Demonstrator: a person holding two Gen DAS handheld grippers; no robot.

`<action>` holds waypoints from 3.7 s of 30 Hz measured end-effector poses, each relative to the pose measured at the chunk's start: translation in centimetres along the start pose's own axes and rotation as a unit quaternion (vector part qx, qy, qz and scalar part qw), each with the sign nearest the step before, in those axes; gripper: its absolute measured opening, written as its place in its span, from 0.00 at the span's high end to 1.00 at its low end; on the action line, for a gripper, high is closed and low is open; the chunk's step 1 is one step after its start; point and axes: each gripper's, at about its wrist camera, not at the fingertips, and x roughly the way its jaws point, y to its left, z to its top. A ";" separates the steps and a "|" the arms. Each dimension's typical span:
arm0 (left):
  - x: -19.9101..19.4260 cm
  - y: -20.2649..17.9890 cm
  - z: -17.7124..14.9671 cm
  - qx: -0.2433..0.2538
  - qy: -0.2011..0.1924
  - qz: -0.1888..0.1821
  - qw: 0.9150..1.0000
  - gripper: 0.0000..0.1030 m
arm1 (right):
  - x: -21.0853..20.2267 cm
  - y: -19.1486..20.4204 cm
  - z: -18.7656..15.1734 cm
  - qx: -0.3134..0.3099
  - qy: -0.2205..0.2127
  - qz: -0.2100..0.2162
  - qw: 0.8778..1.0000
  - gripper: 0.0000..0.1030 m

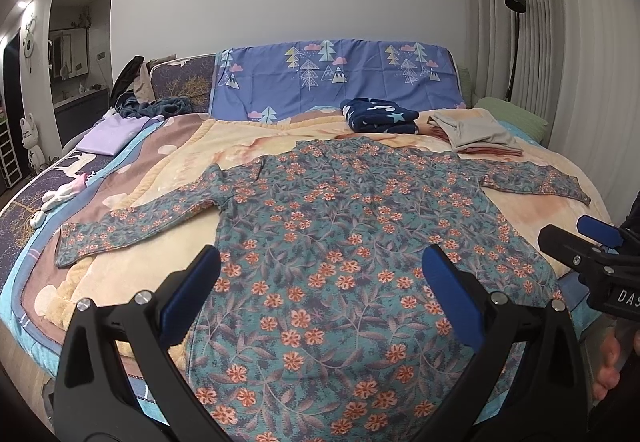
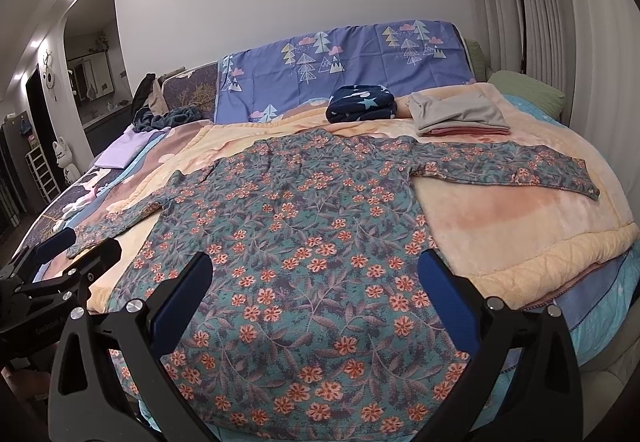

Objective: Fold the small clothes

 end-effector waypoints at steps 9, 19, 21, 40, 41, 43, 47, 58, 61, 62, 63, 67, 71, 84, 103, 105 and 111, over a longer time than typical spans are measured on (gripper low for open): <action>0.0 0.2 0.0 -0.006 -0.002 -0.003 1.000 0.02 | 0.1 0.1 0.0 -0.001 0.000 0.001 1.000 0.01; 0.1 1.0 -0.1 -0.012 -0.003 -0.003 1.000 0.02 | 0.5 0.4 0.1 -0.003 0.002 0.005 1.000 0.01; 0.1 1.3 -0.1 -0.015 -0.003 -0.004 1.000 0.02 | 0.7 0.4 0.1 -0.004 0.004 0.005 1.000 0.01; 0.5 4.9 -0.2 -0.061 -0.008 -0.017 0.998 0.02 | 1.5 0.8 -0.3 -0.014 0.002 0.020 1.000 0.01; 0.6 5.1 -0.2 -0.060 -0.008 -0.014 0.998 0.02 | 1.5 1.0 -0.3 -0.016 0.001 0.021 1.000 0.01; 0.5 5.4 -0.3 -0.059 -0.010 -0.012 0.998 0.02 | 1.6 1.1 -0.3 -0.018 0.000 0.025 1.000 0.01; 0.8 6.8 -0.5 -0.070 -0.010 -0.007 0.998 0.02 | 2.1 1.3 -0.5 -0.023 0.007 0.029 0.999 0.01; 1.5 16.8 -2.3 -0.174 -0.001 0.054 0.983 0.02 | 3.7 1.3 -1.2 -0.022 0.027 0.046 0.998 0.01; 1.4 18.6 -2.7 -0.187 -0.002 0.082 0.979 0.02 | 4.4 1.5 -1.4 -0.022 0.033 0.053 0.998 0.01; 1.4 19.4 -2.8 -0.191 0.002 0.099 0.977 0.02 | 4.5 1.5 -1.4 -0.022 0.034 0.054 0.998 0.01; 1.5 20.1 -2.9 -0.193 0.007 0.122 0.974 0.02 | 4.7 1.6 -1.5 -0.022 0.036 0.056 0.998 0.01; 1.7 22.5 -3.2 -0.188 0.015 0.178 0.966 0.02 | 5.4 1.4 -1.8 -0.021 0.043 0.059 0.997 0.01; 2.2 25.0 -3.2 -0.193 0.023 0.215 0.957 0.02 | 5.7 1.2 -2.1 -0.016 0.048 0.062 0.997 0.01; 4.2 33.7 -4.4 -0.358 0.029 0.185 0.915 0.23 | 5.2 0.3 -2.3 -0.007 0.046 0.055 0.997 0.01; 8.2 43.5 -8.0 -0.532 0.037 0.126 0.837 0.47 | 6.6 0.0 -2.7 0.001 0.064 0.054 0.996 0.01; 8.9 44.0 -8.4 -0.539 0.044 0.128 0.832 0.47 | 6.6 0.1 -2.7 -0.003 0.064 0.053 0.997 0.01; 11.0 45.2 -9.3 -0.552 0.062 0.132 0.821 0.47 | 6.5 0.1 -2.5 -0.004 0.062 0.051 0.997 0.01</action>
